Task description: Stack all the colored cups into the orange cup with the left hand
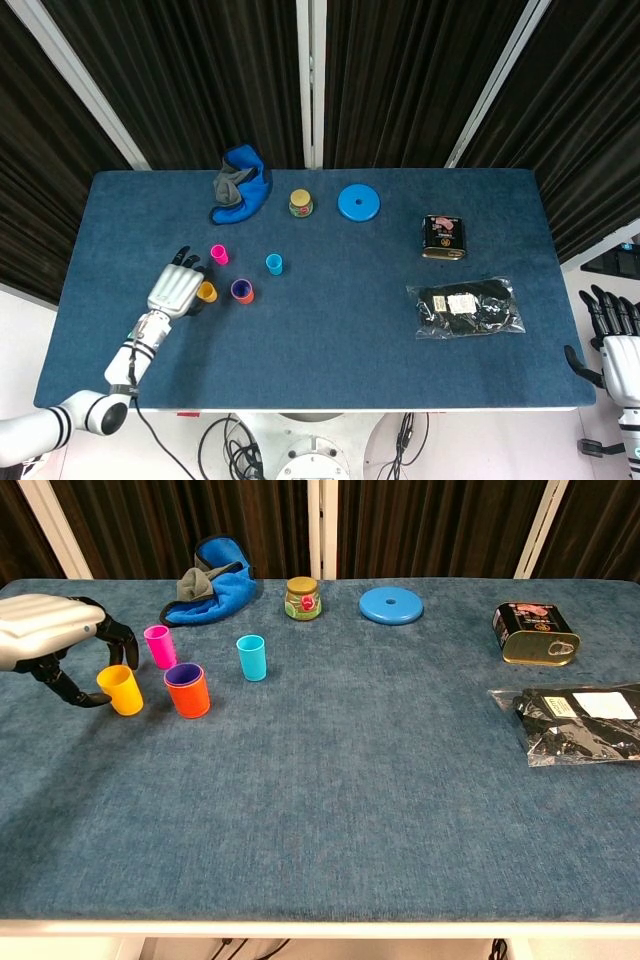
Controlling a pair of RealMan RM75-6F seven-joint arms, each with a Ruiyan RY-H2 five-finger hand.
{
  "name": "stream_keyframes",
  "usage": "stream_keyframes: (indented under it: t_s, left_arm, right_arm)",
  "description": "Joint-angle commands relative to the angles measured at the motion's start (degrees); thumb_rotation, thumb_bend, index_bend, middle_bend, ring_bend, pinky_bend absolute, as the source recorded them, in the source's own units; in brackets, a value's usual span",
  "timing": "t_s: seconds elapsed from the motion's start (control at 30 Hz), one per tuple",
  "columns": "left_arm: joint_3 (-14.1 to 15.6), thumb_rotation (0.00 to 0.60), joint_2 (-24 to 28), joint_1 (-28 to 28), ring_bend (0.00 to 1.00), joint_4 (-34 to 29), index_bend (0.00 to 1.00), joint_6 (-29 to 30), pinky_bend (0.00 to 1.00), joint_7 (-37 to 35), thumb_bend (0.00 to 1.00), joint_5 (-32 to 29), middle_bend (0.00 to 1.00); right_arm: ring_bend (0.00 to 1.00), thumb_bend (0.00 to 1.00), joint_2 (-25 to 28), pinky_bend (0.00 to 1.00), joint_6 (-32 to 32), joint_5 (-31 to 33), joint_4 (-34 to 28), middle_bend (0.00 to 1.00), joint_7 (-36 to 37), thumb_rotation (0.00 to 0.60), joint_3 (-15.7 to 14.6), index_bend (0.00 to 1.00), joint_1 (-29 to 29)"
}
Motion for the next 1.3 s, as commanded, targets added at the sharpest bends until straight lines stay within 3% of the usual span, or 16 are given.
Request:
stream_keyframes:
  t_s: [0.03, 0.23, 0.47, 0.7, 1.3]
  left_arm:
    - [-0.3, 0.6, -0.2, 0.0, 0.2, 0.1, 0.42, 0.4, 0.08, -0.2, 0.28, 0.2, 0.47]
    - [-0.9, 0.6, 0.4, 0.0, 0.23, -1.1, 0.45, 1.4, 0.09, 0.4, 0.29, 0.2, 0.49]
    - [-4.0, 0.6, 3.5, -0.1, 0.24, -9.6, 0.45, 6.1, 0.09, -0.4, 0.29, 2.4, 0.5]
    - [-5.4, 0.6, 2.9, -1.5, 0.25, -13.1, 0.46, 5.9, 0.09, 0.1, 0.29, 2.1, 0.51]
    - [-3.5, 0.6, -0.7, -2.0, 0.25, -8.2, 0.46, 3.3, 0.08, -0.9, 0.29, -0.1, 0.51]
  right_arm:
    - [0.0, 0.29, -0.1, 0.0, -0.1, 0.0, 0.1, 0.0, 0.0, 0.6, 0.0, 0.0, 0.0]
    - [0.0, 0.29, -0.1, 0.0, 0.1, 0.0, 0.2, 0.0, 0.3, 0.6, 0.0, 0.0, 0.0]
    - [0.0, 0.29, -0.2, 0.0, 0.0, 0.2, 0.8, 0.0, 1.0, 0.6, 0.1, 0.0, -0.1]
    - [0.0, 0.29, -0.5, 0.0, 0.4, -0.2, 1.1, 0.0, 1.4, 0.6, -0.1, 0.0, -0.2]
    - [0.0, 0.29, -0.5, 0.0, 0.1, 0.1, 1.9, 0.0, 2.2, 0.6, -0.1, 0.0, -0.2]
